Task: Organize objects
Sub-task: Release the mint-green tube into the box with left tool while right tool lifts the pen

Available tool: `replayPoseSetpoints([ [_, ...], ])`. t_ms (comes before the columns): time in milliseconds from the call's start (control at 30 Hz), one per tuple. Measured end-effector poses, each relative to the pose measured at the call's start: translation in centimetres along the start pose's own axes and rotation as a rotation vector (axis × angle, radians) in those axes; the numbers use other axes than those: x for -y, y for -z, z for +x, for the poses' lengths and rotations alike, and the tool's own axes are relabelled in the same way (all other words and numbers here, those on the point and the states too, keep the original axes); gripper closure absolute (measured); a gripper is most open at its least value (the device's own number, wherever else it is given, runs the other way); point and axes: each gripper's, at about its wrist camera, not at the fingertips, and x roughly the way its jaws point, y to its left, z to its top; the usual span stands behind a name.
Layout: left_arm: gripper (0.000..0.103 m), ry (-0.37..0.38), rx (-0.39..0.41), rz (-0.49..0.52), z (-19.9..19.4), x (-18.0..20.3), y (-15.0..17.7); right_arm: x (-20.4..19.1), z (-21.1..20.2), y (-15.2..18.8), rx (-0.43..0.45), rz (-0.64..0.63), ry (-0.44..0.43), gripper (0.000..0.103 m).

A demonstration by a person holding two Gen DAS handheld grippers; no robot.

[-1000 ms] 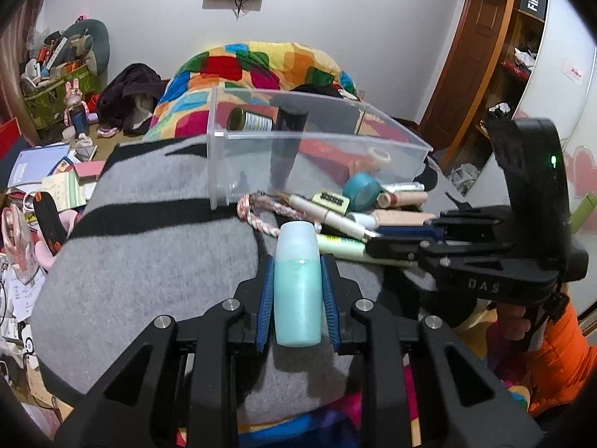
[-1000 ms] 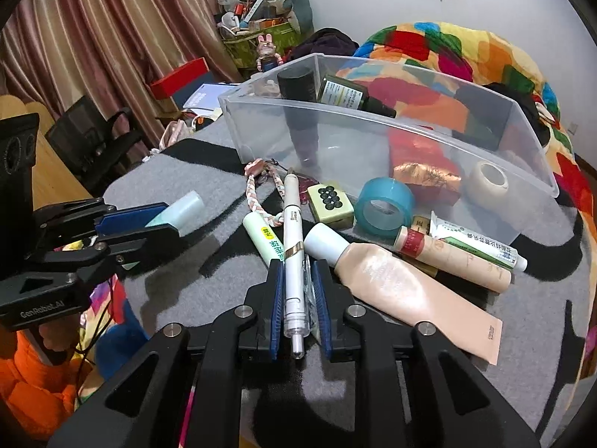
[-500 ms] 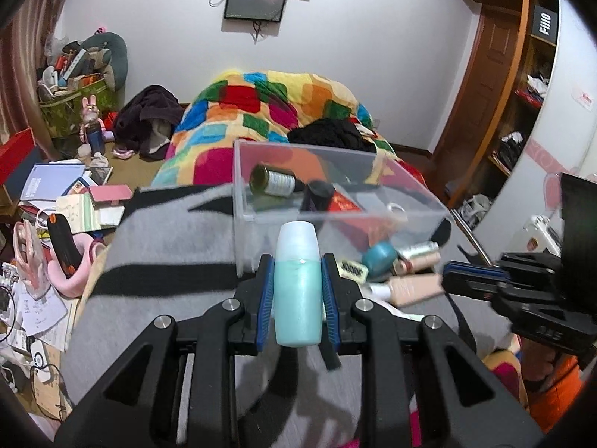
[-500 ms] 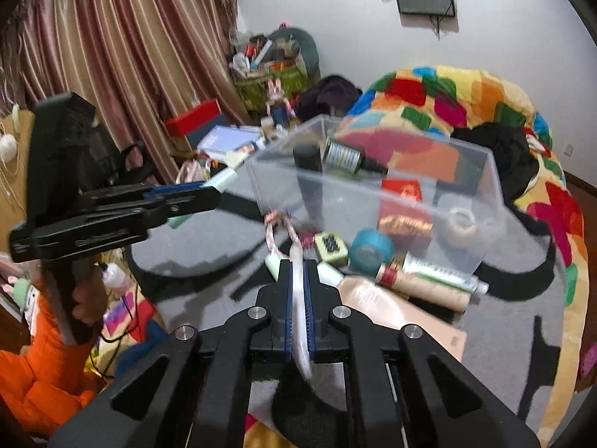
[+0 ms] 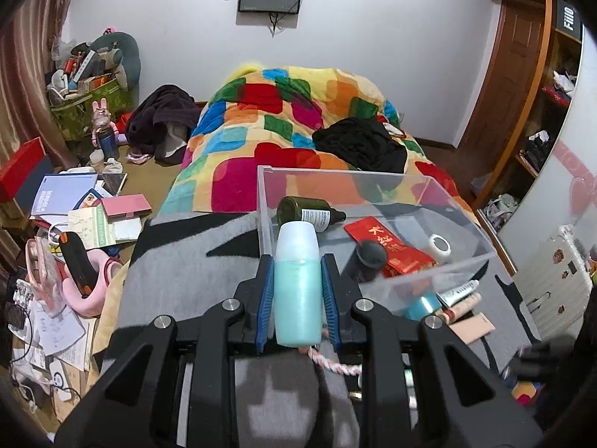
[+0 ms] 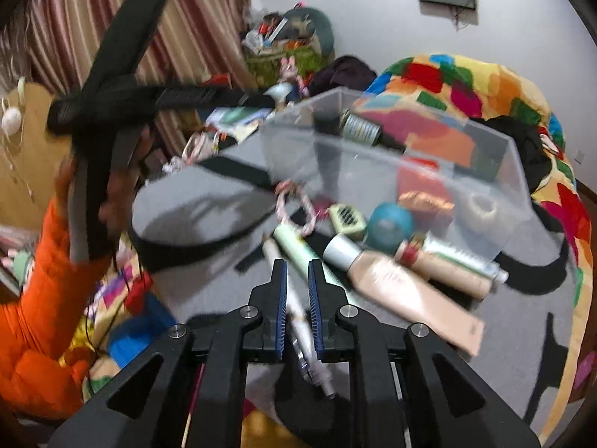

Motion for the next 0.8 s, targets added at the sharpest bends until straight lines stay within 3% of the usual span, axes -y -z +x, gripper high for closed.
replayPoseSetpoints([
  [167,0.078,-0.001,-0.028,0.02,1.7,0.1,-1.2,-0.6,1.4,0.7,-0.058,-0.05,0.021,0.083],
  [400,0.078,0.021,-0.088,-0.001,3.8,-0.2,-1.4,-0.6,2.8,0.9,-0.102,-0.079,0.037,0.079],
  [533,0.078,0.032,-0.085,-0.013,3.3,-0.3,-1.0,-0.9,2.8,1.0,-0.088,-0.09,0.041,0.091],
  [667,0.077,0.017,-0.063,-0.007,2.1,-0.2,-0.6,-1.2,2.2,1.3,-0.06,-0.061,0.029,0.092],
  [800,0.069,0.012,-0.023,0.019,-0.3,0.3,0.4,-0.7,0.6,0.9,-0.002,-0.019,0.03,0.092],
])
